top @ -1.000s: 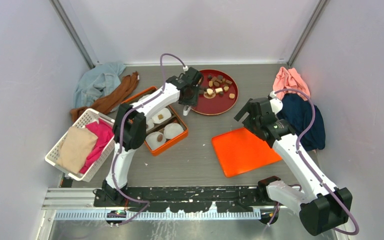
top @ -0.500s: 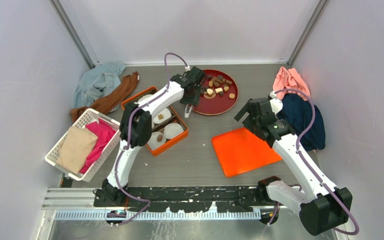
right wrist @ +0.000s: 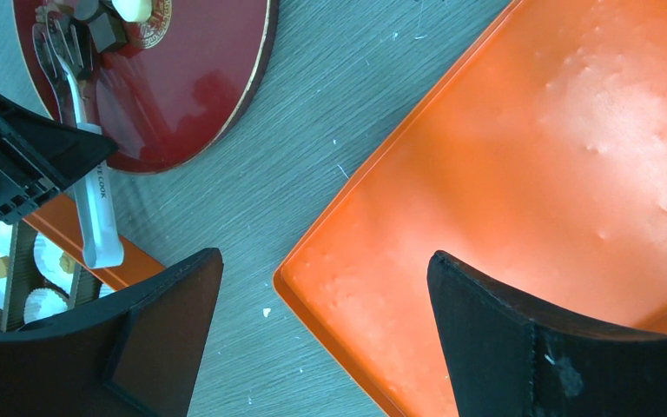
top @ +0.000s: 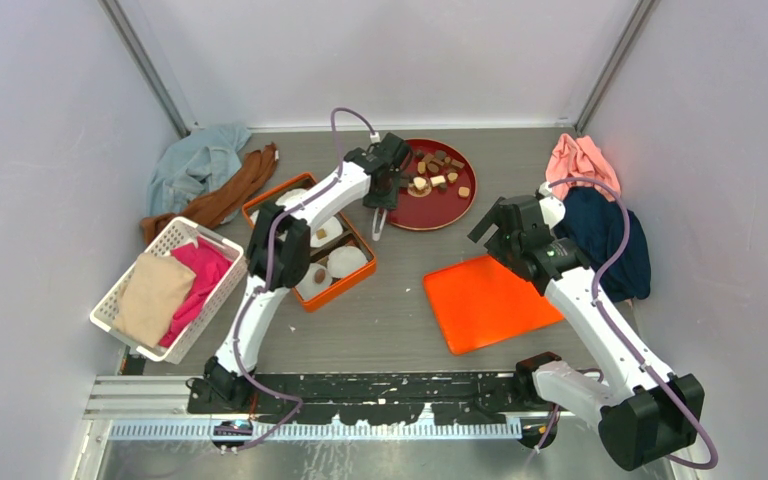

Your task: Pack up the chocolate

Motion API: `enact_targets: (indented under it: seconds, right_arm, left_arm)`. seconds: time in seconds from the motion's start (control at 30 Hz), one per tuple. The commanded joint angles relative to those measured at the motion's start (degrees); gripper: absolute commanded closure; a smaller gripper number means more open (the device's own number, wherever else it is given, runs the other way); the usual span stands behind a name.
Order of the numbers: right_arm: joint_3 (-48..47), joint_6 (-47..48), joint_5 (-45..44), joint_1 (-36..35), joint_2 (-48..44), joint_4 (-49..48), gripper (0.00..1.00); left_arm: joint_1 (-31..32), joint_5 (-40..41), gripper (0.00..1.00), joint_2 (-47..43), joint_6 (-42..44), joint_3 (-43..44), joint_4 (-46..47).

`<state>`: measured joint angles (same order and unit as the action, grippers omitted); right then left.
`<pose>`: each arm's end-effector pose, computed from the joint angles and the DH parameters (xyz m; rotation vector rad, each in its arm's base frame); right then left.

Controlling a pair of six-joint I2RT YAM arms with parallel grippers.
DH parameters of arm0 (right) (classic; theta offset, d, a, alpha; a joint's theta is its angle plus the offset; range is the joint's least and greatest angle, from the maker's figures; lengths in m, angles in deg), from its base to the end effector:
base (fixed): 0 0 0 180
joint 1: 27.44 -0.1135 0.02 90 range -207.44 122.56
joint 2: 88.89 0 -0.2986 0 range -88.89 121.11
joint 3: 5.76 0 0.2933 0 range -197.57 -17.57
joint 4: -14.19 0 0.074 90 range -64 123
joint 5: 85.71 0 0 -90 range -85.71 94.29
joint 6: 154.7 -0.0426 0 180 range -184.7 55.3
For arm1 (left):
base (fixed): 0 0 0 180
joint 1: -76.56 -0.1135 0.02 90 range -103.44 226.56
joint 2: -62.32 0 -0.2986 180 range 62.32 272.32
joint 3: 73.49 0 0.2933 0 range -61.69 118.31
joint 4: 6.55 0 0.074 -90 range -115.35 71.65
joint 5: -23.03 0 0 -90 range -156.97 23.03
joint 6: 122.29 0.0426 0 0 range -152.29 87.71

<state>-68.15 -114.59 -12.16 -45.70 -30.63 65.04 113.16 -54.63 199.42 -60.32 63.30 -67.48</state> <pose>0.2262 0.0619 0.3049 0.7710 2.2269 0.2413 0.4772 -0.3431 0.2138 0.1225 2.6010 -0.1189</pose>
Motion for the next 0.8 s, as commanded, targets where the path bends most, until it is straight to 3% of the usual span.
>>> enact_targets:
  seconds: [0.0, 0.3, 0.57, 0.77]
  right_arm:
    - [-1.8, -0.7, -0.9, 0.2, -1.3, -1.1, 0.07]
    - [-1.5, -0.7, -0.5, 0.2, -1.2, -1.5, 0.07]
    - [-1.6, -0.9, 0.4, 0.2, 0.1, -2.7, 0.07]
    - [-2.0, -0.6, 0.4, 0.2, 0.6, -3.1, 0.07]
  left_arm:
    - [-0.5, -0.5, 0.68, -1.3, -0.2, 2.0, -0.2]
    - [-0.5, -2.3, 0.81, -9.4, 1.2, -3.5, 1.3]
    - [-0.5, -5.2, 0.83, -17.3, 2.1, -6.9, 0.6]
    - [-0.5, -5.5, 0.83, -28.0, 3.5, -17.4, 2.3]
